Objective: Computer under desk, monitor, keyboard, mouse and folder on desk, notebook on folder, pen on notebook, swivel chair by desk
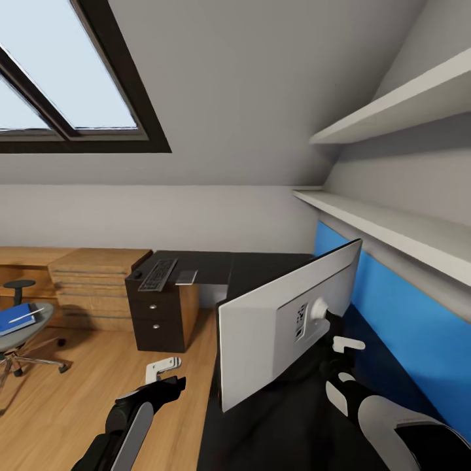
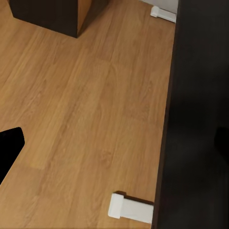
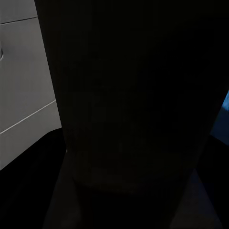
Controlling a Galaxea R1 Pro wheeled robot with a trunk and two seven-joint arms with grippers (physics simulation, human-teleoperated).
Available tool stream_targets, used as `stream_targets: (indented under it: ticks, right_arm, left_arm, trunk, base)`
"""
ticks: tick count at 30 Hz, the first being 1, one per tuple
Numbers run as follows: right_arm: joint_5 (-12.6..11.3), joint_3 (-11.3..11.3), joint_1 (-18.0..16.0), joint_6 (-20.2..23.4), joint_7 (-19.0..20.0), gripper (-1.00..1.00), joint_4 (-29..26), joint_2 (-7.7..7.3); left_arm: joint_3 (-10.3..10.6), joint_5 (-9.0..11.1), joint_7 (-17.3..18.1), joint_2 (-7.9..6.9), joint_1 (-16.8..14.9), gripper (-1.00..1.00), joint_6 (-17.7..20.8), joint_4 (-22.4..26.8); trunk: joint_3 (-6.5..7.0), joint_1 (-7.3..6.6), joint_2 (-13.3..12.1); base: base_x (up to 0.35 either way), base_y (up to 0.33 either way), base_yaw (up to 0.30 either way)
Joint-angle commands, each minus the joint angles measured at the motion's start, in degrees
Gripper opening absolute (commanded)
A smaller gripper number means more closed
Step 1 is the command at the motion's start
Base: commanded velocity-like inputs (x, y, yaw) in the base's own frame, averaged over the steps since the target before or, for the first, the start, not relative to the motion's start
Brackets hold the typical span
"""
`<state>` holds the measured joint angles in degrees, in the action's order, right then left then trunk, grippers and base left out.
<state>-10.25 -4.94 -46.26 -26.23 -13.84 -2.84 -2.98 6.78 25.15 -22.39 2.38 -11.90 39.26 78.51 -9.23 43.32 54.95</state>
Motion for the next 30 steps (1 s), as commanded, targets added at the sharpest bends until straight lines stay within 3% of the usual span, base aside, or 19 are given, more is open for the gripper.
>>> stream_targets:
  ticks: [1, 9, 20, 30]
  right_arm:
    - [-0.65, -0.86, -0.06, -0.22, -0.13, -1.00, 0.03, -0.01]
    - [-0.65, -0.86, -0.06, -0.18, -0.13, -1.00, 0.03, -0.01]
    - [-0.57, -0.86, -0.06, -0.23, -0.13, -1.00, 0.03, -0.01]
    - [-0.58, -0.86, -0.06, -0.19, -0.13, -1.00, 0.03, -0.01]
  left_arm:
    - [0.03, 0.60, -0.55, 0.00, -0.05, 1.00, 0.12, 0.06]
    - [0.07, 0.68, -0.55, 0.00, -0.04, 1.00, 0.11, 0.06]
    - [-0.01, 0.64, -0.55, 0.00, -0.05, 1.00, 0.20, 0.06]
    - [-0.01, 0.67, -0.55, -0.02, -0.05, 1.00, 0.27, 0.06]
  trunk:
    - [-0.08, 0.04, 0.05]
    - [-0.08, 0.04, 0.05]
    - [-0.08, 0.04, 0.05]
    - [-0.08, 0.04, 0.05]
  base:
    - [0.299, -0.077, 0.000]
    - [0.306, -0.090, 0.000]
    - [0.033, -0.009, 0.000]
    - [0.190, -0.064, 0.000]
